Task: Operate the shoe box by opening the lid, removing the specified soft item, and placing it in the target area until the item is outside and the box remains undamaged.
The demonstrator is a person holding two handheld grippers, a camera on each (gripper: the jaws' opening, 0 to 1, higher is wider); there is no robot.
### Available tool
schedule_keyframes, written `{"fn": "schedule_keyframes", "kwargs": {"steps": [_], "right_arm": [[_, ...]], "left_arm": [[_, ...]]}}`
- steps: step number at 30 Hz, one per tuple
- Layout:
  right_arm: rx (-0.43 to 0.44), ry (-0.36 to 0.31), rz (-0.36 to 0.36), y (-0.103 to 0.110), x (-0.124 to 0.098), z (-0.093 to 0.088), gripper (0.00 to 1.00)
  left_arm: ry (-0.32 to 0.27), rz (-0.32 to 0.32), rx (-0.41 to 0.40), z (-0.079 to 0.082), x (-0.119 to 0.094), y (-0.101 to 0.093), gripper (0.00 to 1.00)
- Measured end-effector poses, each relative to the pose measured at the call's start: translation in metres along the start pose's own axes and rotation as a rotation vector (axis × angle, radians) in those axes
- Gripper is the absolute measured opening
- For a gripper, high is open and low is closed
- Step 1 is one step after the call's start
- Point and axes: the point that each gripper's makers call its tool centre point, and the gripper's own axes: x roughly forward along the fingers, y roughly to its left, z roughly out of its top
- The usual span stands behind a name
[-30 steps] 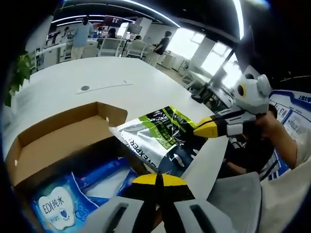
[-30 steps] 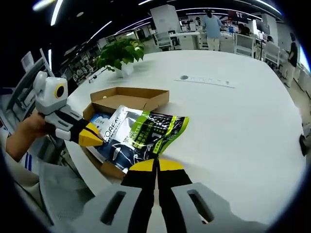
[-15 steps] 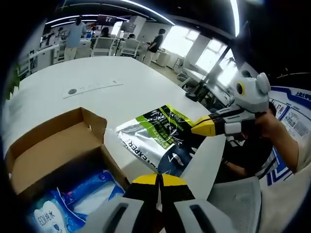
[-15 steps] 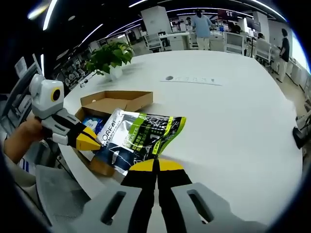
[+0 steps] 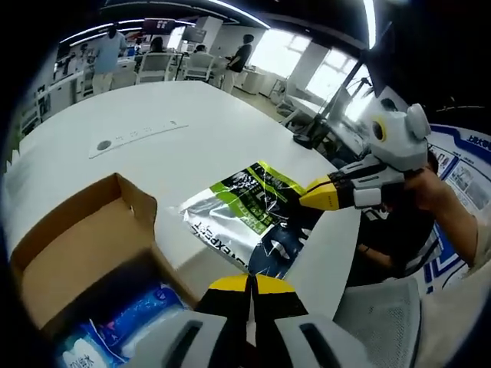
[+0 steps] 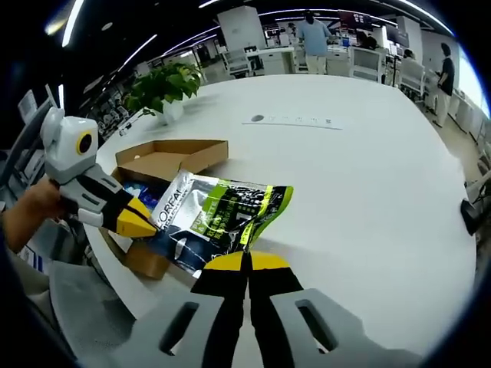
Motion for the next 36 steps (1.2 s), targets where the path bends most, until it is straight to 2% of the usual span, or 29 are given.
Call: {"fn": "schedule_keyframes", "kwargs": {"steps": [13,22,32,36], "right_arm": [[0.011,0.018,-0.038,-0.018,0.018,-0.005,0.00],[0.020,0.035,-0.049,-0.027,0.034,-0.008,0.00],[0.016,0.062,-0.061,-0.033,0.049,-0.014,0.00],[0.018,0.069,-0.064,-0.035,0.053,-0.016,0.00]], "left_arm": [[0.076,0.020,0.024,0.003,0.023,0.011,0.00],[0.171,0.061,0.082,0.002,0.038,0.023,0.00],[0.305,0.083,0.172,-0.005,0.052,0.030,0.00],[0.336,0.092,0.199,-0.009,0.059,0.033,0.00]]}}
